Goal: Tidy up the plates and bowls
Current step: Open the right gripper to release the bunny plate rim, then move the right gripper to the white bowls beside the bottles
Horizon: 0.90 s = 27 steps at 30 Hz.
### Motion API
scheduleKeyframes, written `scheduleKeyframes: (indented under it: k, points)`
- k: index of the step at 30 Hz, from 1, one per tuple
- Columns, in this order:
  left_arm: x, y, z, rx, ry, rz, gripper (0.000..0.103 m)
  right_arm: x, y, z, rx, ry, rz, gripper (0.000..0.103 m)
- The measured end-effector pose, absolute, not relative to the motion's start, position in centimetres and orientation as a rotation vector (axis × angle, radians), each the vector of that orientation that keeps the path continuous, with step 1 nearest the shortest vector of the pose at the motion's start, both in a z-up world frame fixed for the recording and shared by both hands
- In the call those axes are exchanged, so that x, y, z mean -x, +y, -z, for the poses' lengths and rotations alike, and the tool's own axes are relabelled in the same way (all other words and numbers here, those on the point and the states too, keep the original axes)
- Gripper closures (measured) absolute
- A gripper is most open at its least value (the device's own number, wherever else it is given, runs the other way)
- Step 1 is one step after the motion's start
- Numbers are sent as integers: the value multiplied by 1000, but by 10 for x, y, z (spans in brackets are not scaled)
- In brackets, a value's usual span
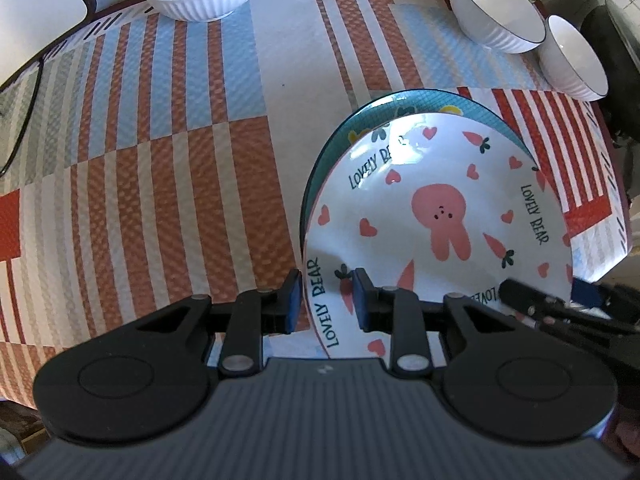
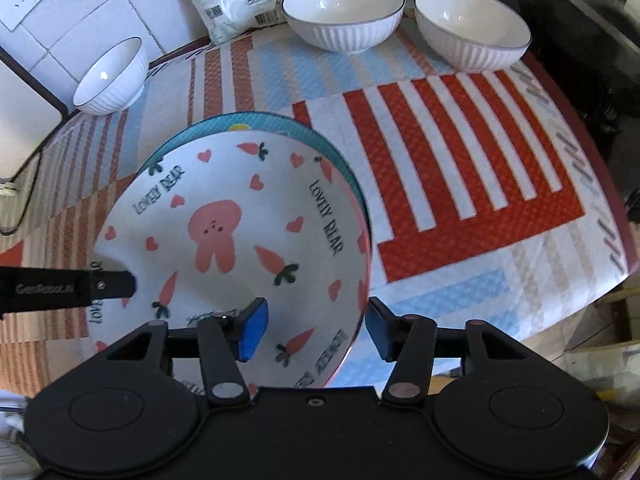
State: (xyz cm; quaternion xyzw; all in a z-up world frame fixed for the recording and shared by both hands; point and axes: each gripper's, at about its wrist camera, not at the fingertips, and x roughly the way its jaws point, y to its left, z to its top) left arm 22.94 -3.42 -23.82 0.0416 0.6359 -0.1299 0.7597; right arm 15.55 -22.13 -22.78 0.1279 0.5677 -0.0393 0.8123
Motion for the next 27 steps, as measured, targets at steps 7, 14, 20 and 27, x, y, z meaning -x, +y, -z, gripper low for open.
scheduleKeyframes:
  k: [7,14,20,27]
  points:
    - [-238,-36,236,-134,1371,286,83,-160,-222,230,-241,1158,75,44]
    - [-243,-36,237,-158,1341,284,85,-157,-221,231,-174,1086,52,44]
    - [-239,-38,231,-194,1282,266,83,-156,-222,230,-108,1050,38,44]
    - [-213,-28,196,-163,1207,306,75,-134,-230,198,-151,936,-38,44]
